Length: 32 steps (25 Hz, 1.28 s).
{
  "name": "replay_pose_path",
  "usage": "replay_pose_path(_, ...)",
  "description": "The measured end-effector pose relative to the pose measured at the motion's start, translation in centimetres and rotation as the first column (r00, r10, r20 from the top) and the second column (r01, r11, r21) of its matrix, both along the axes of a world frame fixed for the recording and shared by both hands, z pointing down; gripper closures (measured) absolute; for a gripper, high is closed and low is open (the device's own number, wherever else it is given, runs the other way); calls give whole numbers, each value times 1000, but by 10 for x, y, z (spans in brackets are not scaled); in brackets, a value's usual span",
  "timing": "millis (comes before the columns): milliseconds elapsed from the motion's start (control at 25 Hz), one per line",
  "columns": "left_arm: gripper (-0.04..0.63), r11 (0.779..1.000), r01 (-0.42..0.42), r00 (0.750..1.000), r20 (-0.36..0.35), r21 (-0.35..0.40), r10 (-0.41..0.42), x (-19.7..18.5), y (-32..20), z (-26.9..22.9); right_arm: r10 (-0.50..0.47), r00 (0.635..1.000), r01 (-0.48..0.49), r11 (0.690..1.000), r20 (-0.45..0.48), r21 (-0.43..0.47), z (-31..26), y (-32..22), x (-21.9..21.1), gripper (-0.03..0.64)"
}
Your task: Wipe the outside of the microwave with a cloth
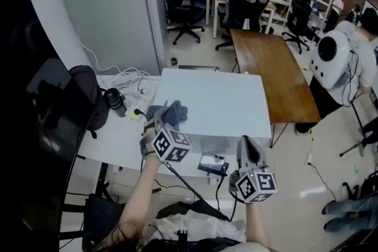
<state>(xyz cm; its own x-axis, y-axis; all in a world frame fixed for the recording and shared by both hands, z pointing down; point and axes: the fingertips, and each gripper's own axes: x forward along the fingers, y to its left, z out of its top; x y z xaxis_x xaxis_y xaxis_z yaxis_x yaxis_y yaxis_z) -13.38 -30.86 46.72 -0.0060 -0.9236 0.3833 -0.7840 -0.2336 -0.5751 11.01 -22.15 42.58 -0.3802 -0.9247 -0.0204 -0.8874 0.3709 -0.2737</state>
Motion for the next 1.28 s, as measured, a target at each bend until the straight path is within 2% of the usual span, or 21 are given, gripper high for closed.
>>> replay_pose_path(120,545,995,-76,997,14,69,75,37,-19,-29,19,1000,-19,1000,1,13,-2,0,5,586)
replay_pose_path(240,545,965,-243,970,30,96,241,121,-43,-51,71,997,-71,997,8,15,0,0,24,586)
replay_pose_path(360,545,915,-399,916,61,55,396,214,-59,-46,139,990,-139,990,18,-2,5,6,53,586)
replay_pose_path(440,545,890,-457,888,62,8,455,256,-65,-33,173,985,-172,985,27,-12,6,12,68,586)
replay_pose_path(680,545,851,-521,847,83,-70,526,307,-69,-8,213,977,-212,977,28,-19,8,17,85,586)
replay_pose_path(800,545,841,-529,836,105,-112,539,313,-69,6,198,980,-198,980,20,-26,10,16,79,586)
replay_pose_path(920,545,852,-504,840,148,-146,522,302,-72,12,173,985,-172,985,16,-29,12,12,68,586)
replay_pose_path(1080,545,893,-414,854,264,-179,449,251,-87,20,138,990,-137,990,14,-20,8,6,52,586)
replay_pose_path(1280,545,949,-260,910,283,-179,303,152,-97,16,86,996,-86,996,20,-23,4,0,31,586)
